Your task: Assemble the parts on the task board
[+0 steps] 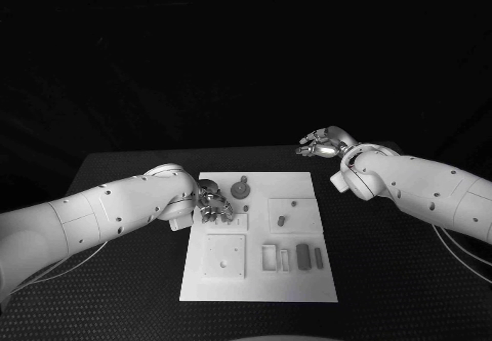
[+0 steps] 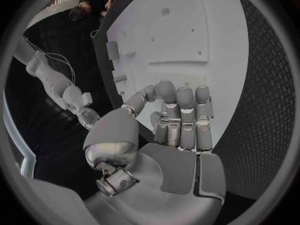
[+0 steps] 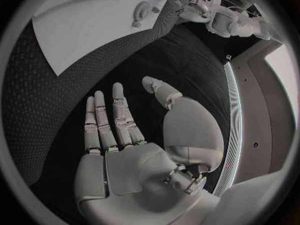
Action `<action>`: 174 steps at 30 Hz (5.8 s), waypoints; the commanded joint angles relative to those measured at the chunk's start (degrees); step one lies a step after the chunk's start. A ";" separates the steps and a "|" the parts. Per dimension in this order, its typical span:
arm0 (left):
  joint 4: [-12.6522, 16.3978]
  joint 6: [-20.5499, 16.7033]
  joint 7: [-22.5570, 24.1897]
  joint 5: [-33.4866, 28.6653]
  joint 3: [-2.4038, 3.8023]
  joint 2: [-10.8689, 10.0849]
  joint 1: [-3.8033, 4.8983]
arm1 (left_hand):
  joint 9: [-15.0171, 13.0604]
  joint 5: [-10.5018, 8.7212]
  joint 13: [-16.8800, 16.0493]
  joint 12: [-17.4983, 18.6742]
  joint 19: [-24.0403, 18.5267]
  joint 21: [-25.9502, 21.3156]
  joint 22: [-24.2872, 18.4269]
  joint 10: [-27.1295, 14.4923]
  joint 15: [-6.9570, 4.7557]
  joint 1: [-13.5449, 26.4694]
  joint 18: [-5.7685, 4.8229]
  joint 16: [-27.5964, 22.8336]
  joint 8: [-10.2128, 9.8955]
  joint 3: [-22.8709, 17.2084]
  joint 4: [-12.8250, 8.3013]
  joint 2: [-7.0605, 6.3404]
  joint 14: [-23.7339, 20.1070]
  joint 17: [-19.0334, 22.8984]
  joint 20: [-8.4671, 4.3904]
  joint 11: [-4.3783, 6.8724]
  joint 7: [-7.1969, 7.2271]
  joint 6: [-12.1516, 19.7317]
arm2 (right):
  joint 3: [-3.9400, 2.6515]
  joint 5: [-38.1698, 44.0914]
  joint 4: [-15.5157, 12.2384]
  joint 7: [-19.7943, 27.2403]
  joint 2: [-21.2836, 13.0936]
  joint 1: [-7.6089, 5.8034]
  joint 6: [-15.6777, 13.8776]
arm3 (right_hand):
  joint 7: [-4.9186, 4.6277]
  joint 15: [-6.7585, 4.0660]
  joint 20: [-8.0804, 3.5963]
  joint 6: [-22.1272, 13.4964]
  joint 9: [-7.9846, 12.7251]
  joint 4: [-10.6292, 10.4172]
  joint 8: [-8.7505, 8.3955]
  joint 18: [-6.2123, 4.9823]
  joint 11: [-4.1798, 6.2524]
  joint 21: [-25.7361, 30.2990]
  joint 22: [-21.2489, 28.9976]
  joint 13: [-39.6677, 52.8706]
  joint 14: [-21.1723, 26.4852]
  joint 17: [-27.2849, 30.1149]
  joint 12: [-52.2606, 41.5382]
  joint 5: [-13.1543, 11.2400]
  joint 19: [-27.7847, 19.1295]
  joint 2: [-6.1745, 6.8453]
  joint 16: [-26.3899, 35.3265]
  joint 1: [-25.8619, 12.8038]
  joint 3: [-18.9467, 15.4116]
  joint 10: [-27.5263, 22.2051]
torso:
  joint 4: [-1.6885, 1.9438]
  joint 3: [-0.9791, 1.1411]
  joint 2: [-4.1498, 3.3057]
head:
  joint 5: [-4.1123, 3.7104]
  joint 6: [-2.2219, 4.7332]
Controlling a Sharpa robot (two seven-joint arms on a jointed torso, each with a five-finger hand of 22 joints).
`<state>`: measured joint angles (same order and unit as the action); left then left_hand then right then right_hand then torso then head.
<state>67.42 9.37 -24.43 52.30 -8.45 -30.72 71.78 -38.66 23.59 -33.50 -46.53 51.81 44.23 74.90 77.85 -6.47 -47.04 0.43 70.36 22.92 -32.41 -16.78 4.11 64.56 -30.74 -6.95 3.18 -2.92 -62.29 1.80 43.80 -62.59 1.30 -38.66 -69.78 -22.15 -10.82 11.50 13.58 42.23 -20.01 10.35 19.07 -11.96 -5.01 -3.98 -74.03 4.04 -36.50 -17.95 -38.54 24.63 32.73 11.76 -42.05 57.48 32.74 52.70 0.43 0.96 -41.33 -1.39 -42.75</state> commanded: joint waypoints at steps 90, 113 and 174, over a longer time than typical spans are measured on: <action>0.63 0.34 -0.46 8.28 -1.48 1.50 -0.02 | -2.02 8.20 -2.30 -7.38 2.98 5.22 1.28 3.49 -2.70 5.52 0.04 6.04 7.09 -13.78 -0.01 -2.11 4.30 -0.65 -7.41 3.72 3.71 -5.48 | -0.01 0.73 0.05 0.18 0.18 0.02 0.75 | -1.59 0.06 -0.01 0.79 0.15 0.24 0.30 0.95 -5.31 0.22 -0.13 -0.08 0.46 0.18 -0.29 0.39 -0.48 0.03 -0.35 -0.24 -0.25 -9.23 | 0.01 -0.03 -0.03 | 0.18 -0.74; 0.16 1.48 -0.34 10.04 -1.52 2.40 -0.22 | -2.02 8.05 -2.28 -7.55 3.04 5.36 1.27 3.38 -2.74 5.29 0.09 6.17 7.29 -13.87 0.02 -2.16 4.30 -0.60 -7.47 3.79 3.75 -5.36 | -0.01 0.74 0.00 0.17 0.32 0.02 0.87 | -1.60 0.07 0.00 0.77 0.17 0.25 0.30 0.95 -5.32 0.22 -0.14 -0.08 0.48 0.21 -0.29 0.40 -0.49 0.01 -0.39 -0.25 -0.25 -9.24 | -0.02 -0.06 -0.06 | 0.22 -0.98; -1.79 -0.12 -1.34 9.72 -2.25 2.86 -0.83 | -0.89 -20.82 -0.37 -8.01 3.21 4.30 0.89 2.81 -3.75 10.72 0.05 5.99 8.86 -4.16 7.90 -12.06 3.65 1.20 -8.09 3.48 3.53 -3.93 | -0.01 0.75 0.16 0.16 0.53 0.02 0.78 | -1.61 0.09 0.01 0.73 0.22 0.29 0.32 0.94 -5.34 0.23 -0.16 -0.09 0.54 0.29 -0.29 0.41 -0.54 0.04 -0.45 -0.27 -0.28 -9.27 | 0.02 -0.13 -0.03 | -0.08 -0.77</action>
<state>65.41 9.72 -25.64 62.15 -10.64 -27.70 71.08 -39.52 3.04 -33.91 -54.64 55.27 48.36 74.94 80.68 -10.52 -36.43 0.45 76.58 31.45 -36.53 -9.08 -7.46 68.23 -29.58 -8.18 6.85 0.51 -66.55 1.80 44.01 -62.42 1.13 -38.17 -69.78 -22.00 -10.85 11.56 13.58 42.19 -19.85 10.51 19.07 -11.97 -5.01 -3.98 -74.11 4.04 -36.44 -17.73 -38.54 24.85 32.73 11.76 -42.28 57.48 32.58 52.69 0.46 0.84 -41.35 -1.45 -43.59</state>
